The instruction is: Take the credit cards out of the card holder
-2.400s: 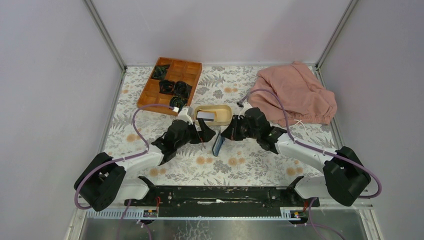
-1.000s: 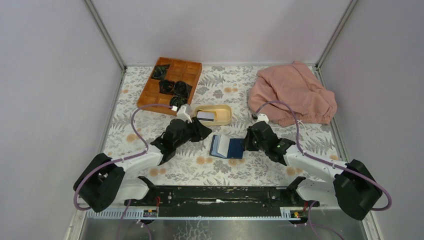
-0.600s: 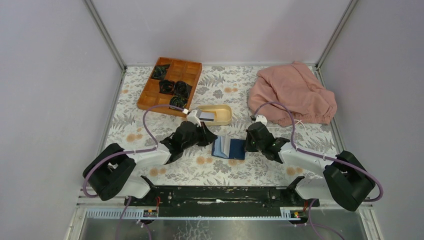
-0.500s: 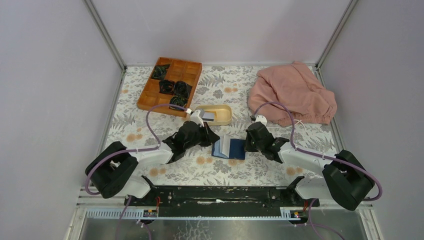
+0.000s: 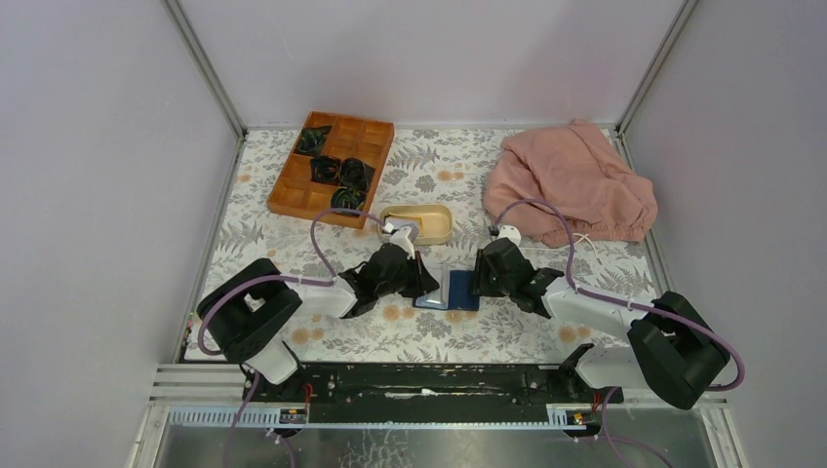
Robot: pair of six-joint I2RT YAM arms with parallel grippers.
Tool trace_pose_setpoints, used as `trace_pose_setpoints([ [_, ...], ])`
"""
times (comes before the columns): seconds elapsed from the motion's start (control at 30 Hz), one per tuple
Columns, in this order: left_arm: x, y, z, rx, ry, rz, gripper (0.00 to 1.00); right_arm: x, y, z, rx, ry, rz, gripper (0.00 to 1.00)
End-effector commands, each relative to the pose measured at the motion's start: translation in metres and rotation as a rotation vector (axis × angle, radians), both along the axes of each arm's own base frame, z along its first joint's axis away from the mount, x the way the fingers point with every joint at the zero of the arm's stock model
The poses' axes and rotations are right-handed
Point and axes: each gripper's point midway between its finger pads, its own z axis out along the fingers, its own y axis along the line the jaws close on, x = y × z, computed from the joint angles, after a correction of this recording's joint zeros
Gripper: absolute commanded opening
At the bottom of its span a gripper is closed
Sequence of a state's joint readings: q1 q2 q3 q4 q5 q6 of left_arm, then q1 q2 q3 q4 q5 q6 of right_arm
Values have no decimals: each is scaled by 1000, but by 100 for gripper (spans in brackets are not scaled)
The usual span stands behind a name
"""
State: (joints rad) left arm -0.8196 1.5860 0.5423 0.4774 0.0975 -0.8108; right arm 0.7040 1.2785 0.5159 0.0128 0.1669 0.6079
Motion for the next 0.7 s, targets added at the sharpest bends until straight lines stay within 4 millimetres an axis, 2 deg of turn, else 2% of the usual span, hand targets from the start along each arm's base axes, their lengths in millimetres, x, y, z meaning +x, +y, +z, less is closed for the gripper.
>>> trace_pose_setpoints([
  [0.0, 1, -17, 9, -35, -34, -24, 0, 8, -3, 7, 1, -38, -26, 57],
  [0.07, -2, -23, 7, -26, -32, -38, 0, 9, 0, 13, 17, -57, -8, 69],
  [0.13, -3, -29, 4, -22, -30, -47, 0, 7, 6, 19, 40, -68, 29, 75],
  [0.23, -4, -37, 1, -6, -35, -51, 0, 7, 10, 31, 67, -103, 62, 75],
  [0.33, -1, -37, 5, 35, -88, -14, 0, 8, 10, 51, 110, -188, 82, 72],
  [0.4, 3, -28, 12, 150, -191, 44, 0, 8, 9, 70, 154, -276, 98, 71],
  [0.53, 12, -12, 57, 303, -461, 201, 2, 5, 3, 111, 242, -481, 120, 71],
  [0.57, 14, -7, 67, 292, -499, 246, 27, 5, -1, 122, 268, -532, 105, 73],
  [0.6, 16, -8, 71, 255, -520, 258, 61, 6, -4, 130, 294, -572, 80, 76],
  [0.63, 19, -6, 70, 234, -522, 277, 90, 8, -8, 137, 318, -604, 48, 94],
  [0.67, 21, -9, 66, 207, -513, 283, 99, 10, -11, 143, 347, -628, 15, 100],
])
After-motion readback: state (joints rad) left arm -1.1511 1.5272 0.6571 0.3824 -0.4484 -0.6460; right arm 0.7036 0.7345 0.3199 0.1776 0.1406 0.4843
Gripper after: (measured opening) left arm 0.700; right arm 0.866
